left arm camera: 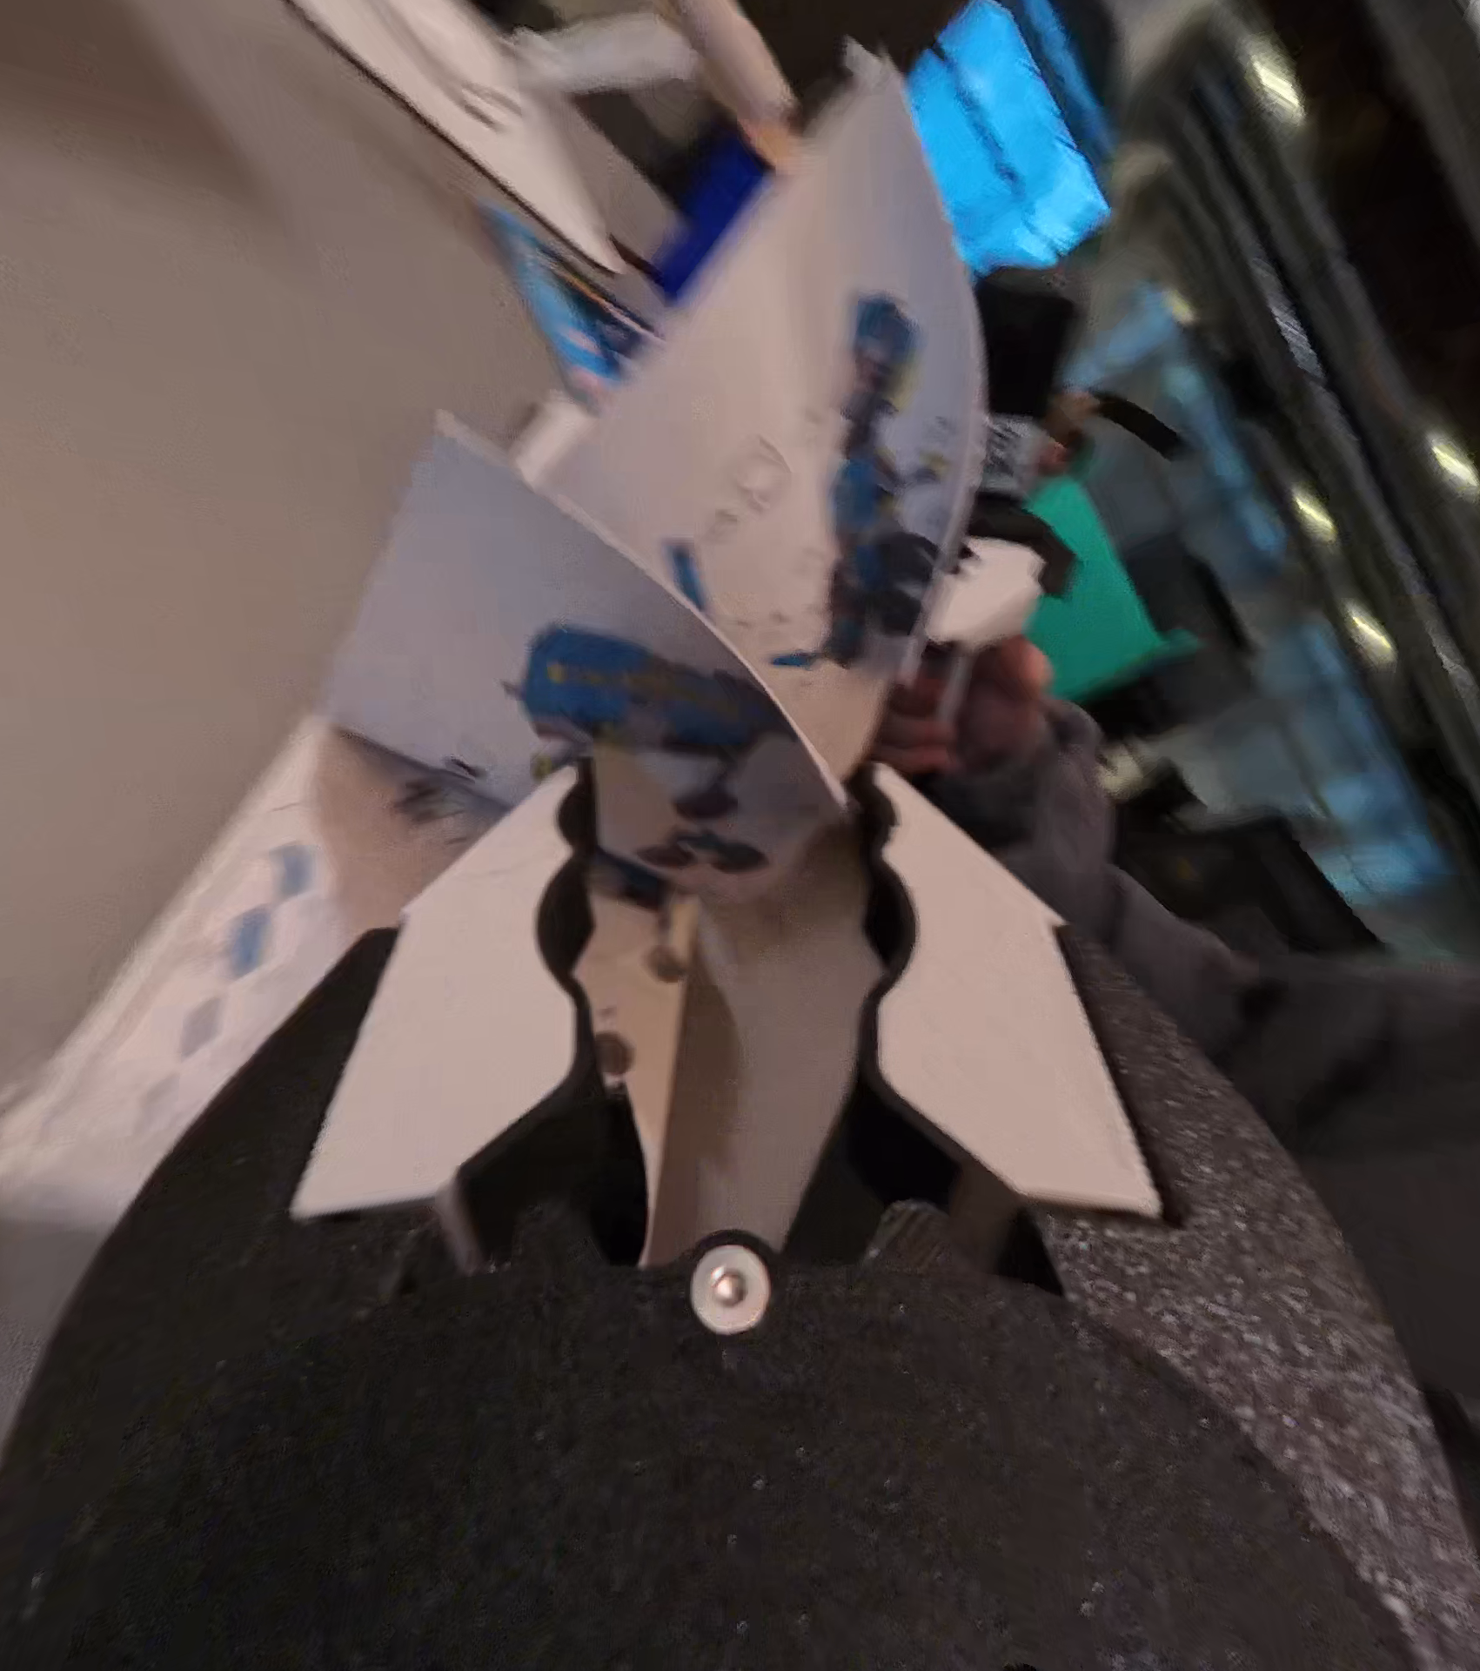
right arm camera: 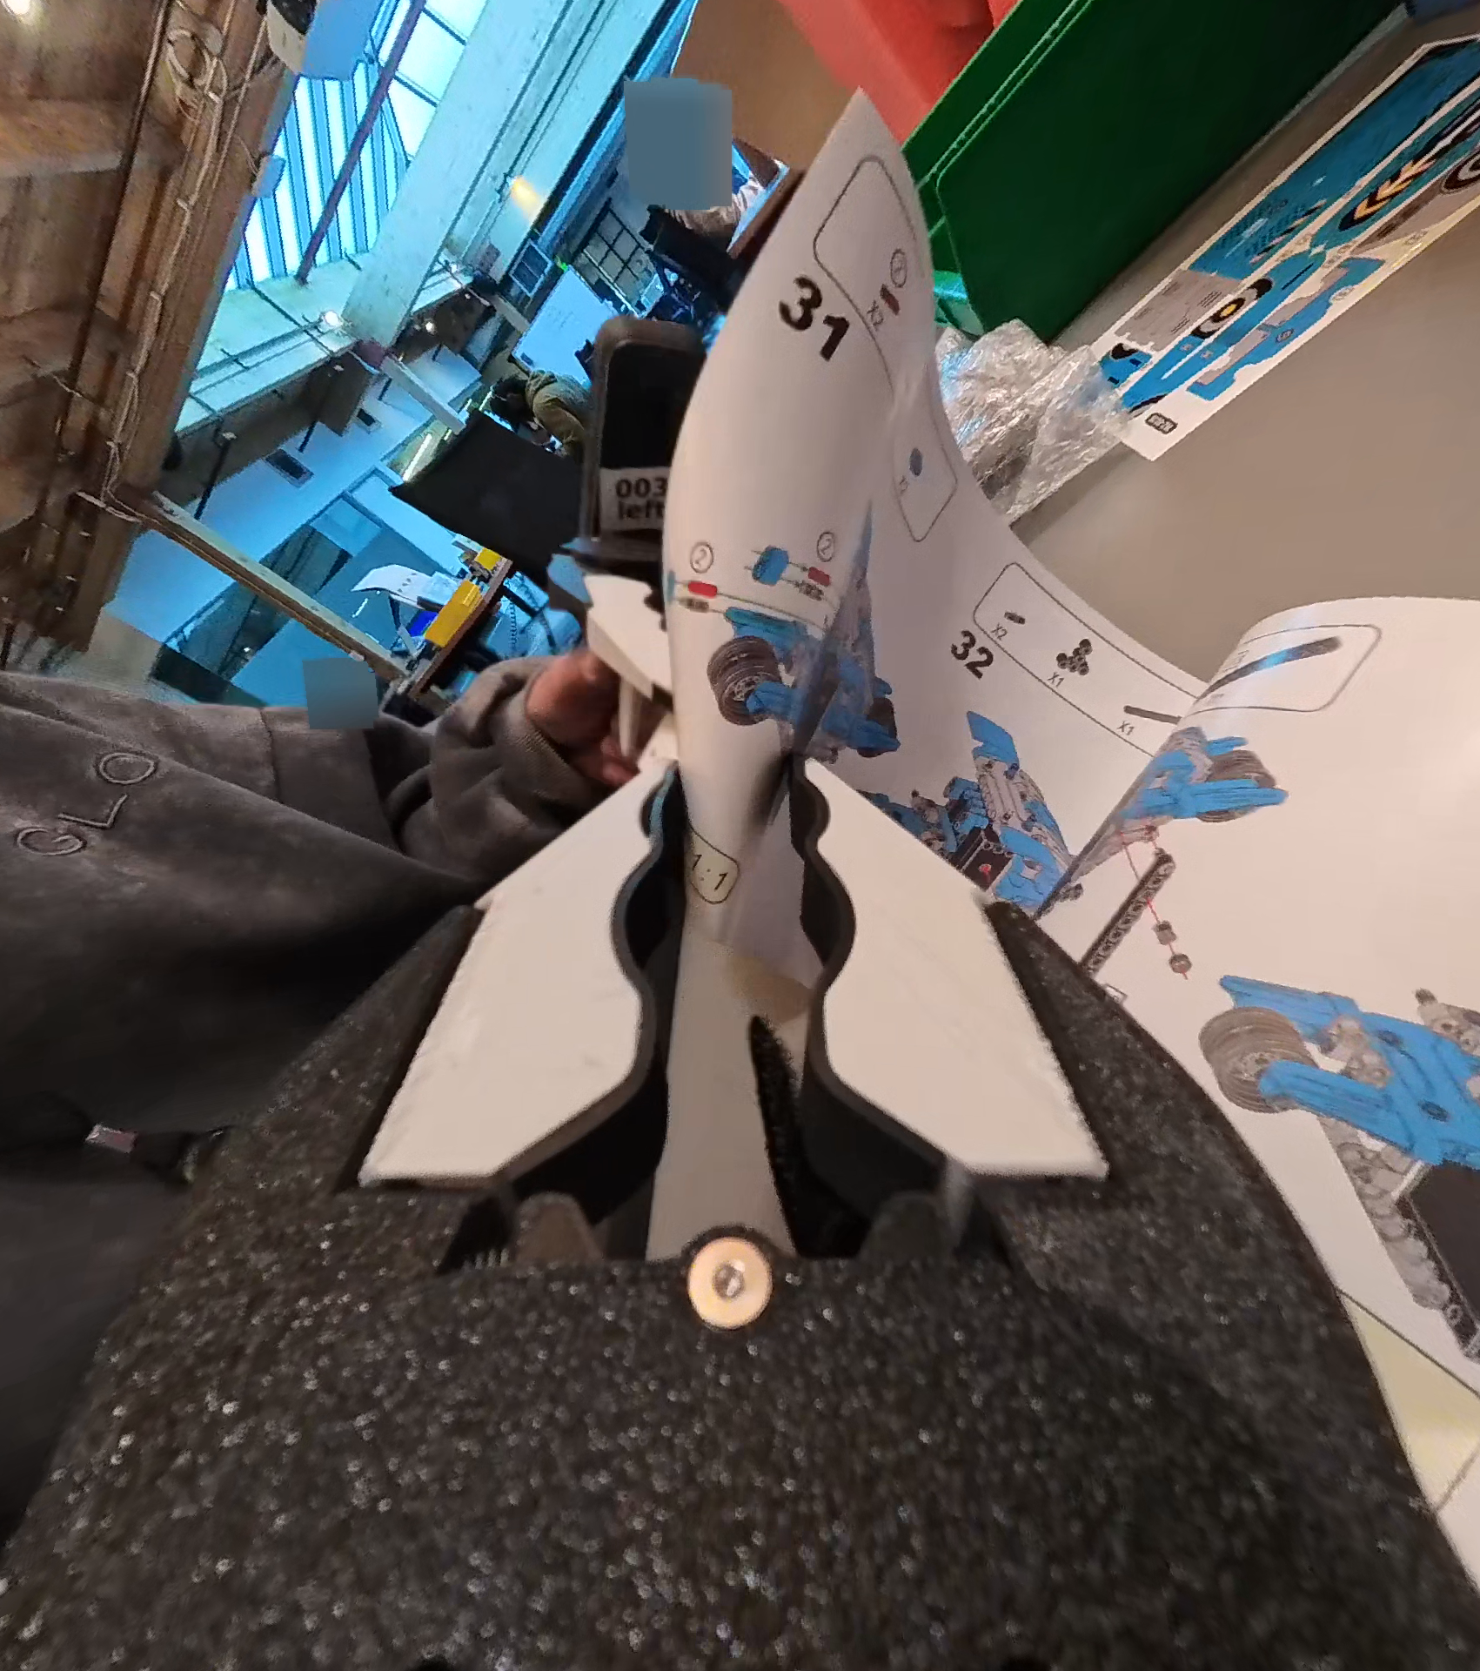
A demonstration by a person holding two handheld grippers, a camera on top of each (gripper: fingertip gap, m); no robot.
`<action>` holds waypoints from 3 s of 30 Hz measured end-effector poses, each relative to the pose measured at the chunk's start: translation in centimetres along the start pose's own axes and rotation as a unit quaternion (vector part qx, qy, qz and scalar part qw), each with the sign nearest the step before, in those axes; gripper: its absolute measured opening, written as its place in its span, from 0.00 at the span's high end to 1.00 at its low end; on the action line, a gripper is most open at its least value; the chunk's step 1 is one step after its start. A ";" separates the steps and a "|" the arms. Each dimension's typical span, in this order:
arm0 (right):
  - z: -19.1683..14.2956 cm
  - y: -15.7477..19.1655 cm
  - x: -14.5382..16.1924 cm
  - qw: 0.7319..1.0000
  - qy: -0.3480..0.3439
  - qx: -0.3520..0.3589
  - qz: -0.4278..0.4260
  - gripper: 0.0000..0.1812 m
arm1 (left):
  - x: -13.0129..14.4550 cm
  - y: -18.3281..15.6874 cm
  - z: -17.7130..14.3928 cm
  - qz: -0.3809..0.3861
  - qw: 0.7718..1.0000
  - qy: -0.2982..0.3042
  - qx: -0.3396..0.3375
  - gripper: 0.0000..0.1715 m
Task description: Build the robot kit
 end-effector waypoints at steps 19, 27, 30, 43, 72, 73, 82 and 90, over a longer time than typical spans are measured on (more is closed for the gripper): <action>1.3 1.2 0.7 0.999 0.024 -0.011 -0.037 0.84 | -0.9 -3.3 5.3 0.069 0.982 -0.003 0.173 0.94; 1.2 1.0 0.5 0.999 0.017 -0.024 -0.028 0.83 | -0.8 -3.0 4.8 0.086 0.984 -0.008 0.157 1.00; 0.9 0.7 0.4 0.999 0.009 -0.024 -0.020 0.84 | -0.8 -2.8 4.6 0.081 0.984 -0.009 0.156 1.00; -4.1 -0.9 -0.8 0.993 -0.088 0.081 0.001 0.98 | -0.3 -2.3 1.3 0.073 0.988 -0.008 0.138 1.00; -8.3 -2.2 0.7 0.977 -0.127 0.158 0.065 0.96 | -8.0 -4.9 7.9 0.107 0.977 0.118 0.144 1.00; -8.4 -1.8 1.3 0.976 -0.136 0.157 0.069 0.96 | -7.7 -4.9 8.6 0.107 0.974 0.128 0.151 1.00; -7.4 0.9 4.0 0.977 -0.141 0.152 0.044 0.96 | -7.1 -4.1 8.5 0.124 0.960 0.112 0.224 1.00; -8.3 0.0 3.8 0.967 -0.176 0.173 0.058 0.97 | -5.8 -2.8 8.5 0.084 0.953 0.046 0.286 1.00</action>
Point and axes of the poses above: each gripper's, where its closed fingertips meet, z out along the fingers, x out of its underside, y = z × x across the jaws, the point moved 10 cm from there along -z, back along the fingers, and after that the axes turned 8 degrees about x, right-handed, at the moved point
